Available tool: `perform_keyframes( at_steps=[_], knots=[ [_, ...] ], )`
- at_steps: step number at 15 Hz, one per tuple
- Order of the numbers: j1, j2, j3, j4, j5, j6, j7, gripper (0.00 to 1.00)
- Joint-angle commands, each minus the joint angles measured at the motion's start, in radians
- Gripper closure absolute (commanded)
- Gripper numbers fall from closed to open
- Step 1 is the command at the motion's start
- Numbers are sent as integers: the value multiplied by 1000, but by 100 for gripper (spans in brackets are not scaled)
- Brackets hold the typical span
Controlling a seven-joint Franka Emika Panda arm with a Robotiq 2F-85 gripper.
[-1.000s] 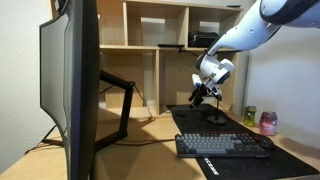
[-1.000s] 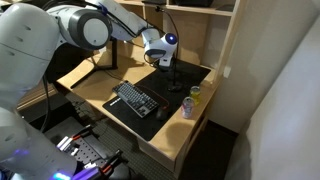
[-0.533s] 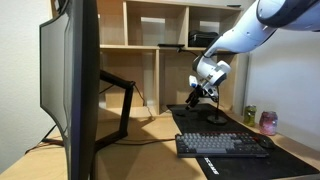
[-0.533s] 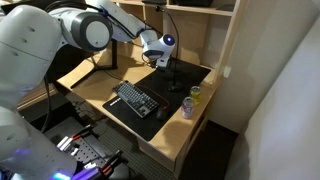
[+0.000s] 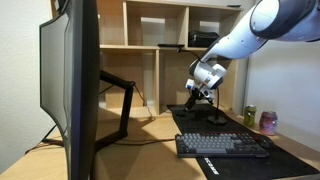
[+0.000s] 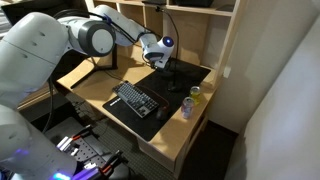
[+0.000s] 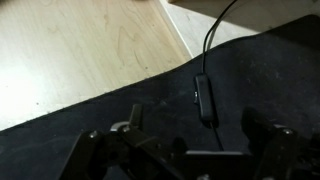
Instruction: Turn the desk lamp on
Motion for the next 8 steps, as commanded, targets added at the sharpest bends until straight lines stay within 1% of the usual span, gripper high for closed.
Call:
perform_keyframes(
  at_steps=[1, 2, 6, 8],
  knots=[
    [7, 30, -9, 29, -42, 10, 39, 0],
    [1, 44, -4, 47, -51, -16, 46, 0],
    [-10, 98, 22, 114, -60, -7, 52, 0],
    [-13, 140, 24, 174, -65, -24, 70, 0]
  ],
)
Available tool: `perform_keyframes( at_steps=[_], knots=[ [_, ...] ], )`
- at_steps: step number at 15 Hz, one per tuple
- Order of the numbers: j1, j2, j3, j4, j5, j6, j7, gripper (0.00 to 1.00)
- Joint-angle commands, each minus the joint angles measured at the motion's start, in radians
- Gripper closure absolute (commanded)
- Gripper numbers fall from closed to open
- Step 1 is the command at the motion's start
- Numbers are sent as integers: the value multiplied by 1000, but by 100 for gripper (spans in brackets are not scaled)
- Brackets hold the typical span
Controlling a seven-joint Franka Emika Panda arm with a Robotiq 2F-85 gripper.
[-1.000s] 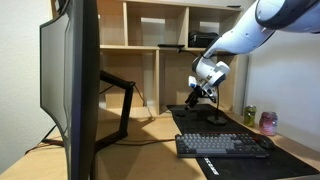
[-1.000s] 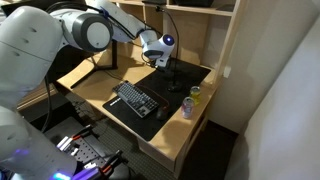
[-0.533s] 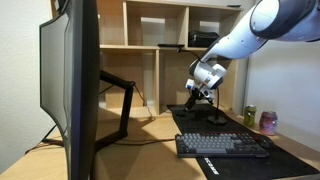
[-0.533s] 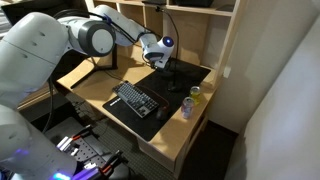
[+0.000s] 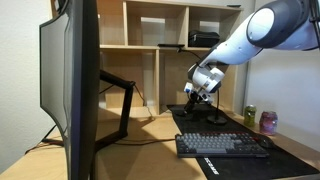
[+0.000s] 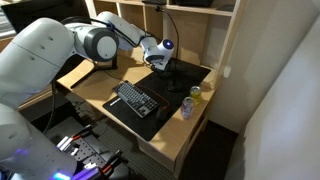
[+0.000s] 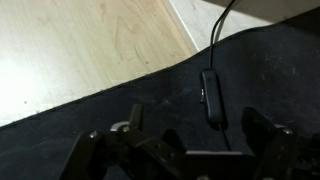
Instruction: Turn the desk lamp on
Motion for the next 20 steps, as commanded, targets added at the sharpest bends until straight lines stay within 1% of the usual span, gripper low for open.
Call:
perform_keyframes(
  at_steps=[1, 6, 12, 13, 14, 17, 18, 19, 20],
  knots=[
    [-12, 82, 12, 124, -35, -36, 53, 0],
    [6, 148, 2, 209, -117, -37, 144, 0],
    [5, 209, 21, 300, -231, -49, 229, 0],
    [3, 217, 25, 312, -248, -53, 241, 25],
    [0, 224, 29, 322, -263, -52, 246, 26],
    [-8, 242, 42, 357, -302, -57, 267, 48],
    [-12, 244, 48, 363, -313, -58, 271, 54],
    [-16, 247, 56, 372, -321, -58, 272, 62],
    [-20, 252, 63, 382, -330, -60, 275, 67]
  ],
)
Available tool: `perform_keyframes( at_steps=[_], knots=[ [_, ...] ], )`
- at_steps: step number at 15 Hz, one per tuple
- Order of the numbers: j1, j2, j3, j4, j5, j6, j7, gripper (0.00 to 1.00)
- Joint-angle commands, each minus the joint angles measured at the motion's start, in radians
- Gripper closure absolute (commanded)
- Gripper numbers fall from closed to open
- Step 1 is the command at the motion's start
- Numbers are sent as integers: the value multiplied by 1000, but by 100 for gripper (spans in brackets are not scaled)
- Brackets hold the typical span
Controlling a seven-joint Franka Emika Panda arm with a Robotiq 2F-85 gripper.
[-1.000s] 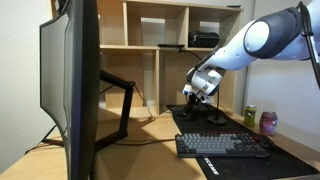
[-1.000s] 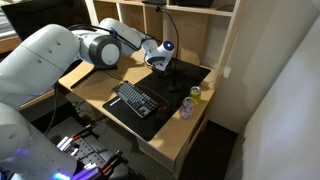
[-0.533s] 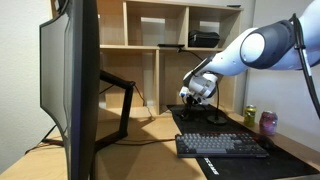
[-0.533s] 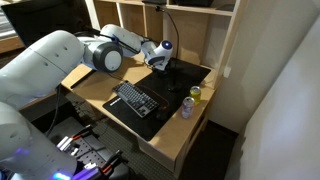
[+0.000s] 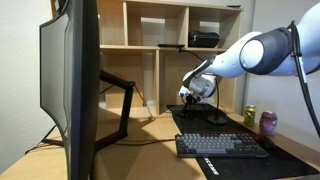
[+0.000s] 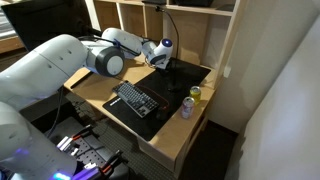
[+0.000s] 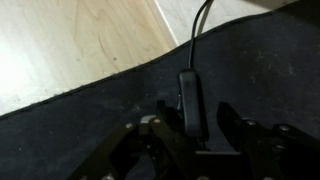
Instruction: Turn the desk lamp on
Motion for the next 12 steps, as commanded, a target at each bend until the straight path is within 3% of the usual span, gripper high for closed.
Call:
perform_keyframes(
  at_steps=[1, 4, 7, 8, 9, 10, 12],
  knots=[
    [-25, 45, 45, 74, -45, -35, 18, 76],
    [-34, 55, 61, 89, -56, -51, 16, 92],
    [-38, 71, 72, 109, -62, -64, 13, 88],
    [-40, 73, 74, 113, -64, -70, 12, 95],
    [-41, 75, 73, 116, -65, -74, 17, 95],
    [-43, 77, 73, 119, -65, -76, 23, 55],
    [-47, 73, 72, 118, -68, -94, 24, 48]
  ],
)
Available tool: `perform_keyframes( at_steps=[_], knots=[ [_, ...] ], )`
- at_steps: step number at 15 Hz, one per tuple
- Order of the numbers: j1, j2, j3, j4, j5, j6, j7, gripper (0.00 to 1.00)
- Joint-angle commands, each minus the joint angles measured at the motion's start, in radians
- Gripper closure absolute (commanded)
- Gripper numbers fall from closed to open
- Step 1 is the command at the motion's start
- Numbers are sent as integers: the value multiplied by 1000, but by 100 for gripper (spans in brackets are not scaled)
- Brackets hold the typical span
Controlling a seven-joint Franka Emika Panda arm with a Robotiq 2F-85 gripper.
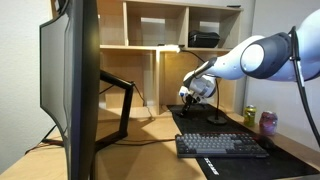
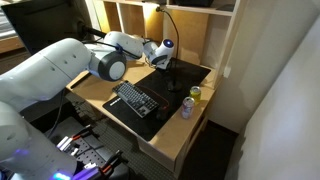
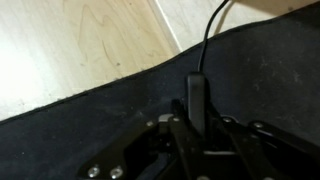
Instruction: Turn the desk lamp on
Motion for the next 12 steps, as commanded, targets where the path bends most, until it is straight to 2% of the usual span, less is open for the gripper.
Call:
perform_keyframes(
  at_steps=[1, 6, 7, 10, 11, 12],
  knots=[
    [-18, 17, 17, 30, -34, -53, 17, 42],
    [-38, -60, -4, -34, -15, -148, -24, 6],
    [-45, -75, -5, -47, -13, -155, -34, 1],
    [-76, -122, 6, -94, -6, -176, -90, 0],
    [-55, -43, 10, 3, -32, -142, -30, 0],
    [-61, -56, 9, -5, -31, -151, -42, 0]
  ],
)
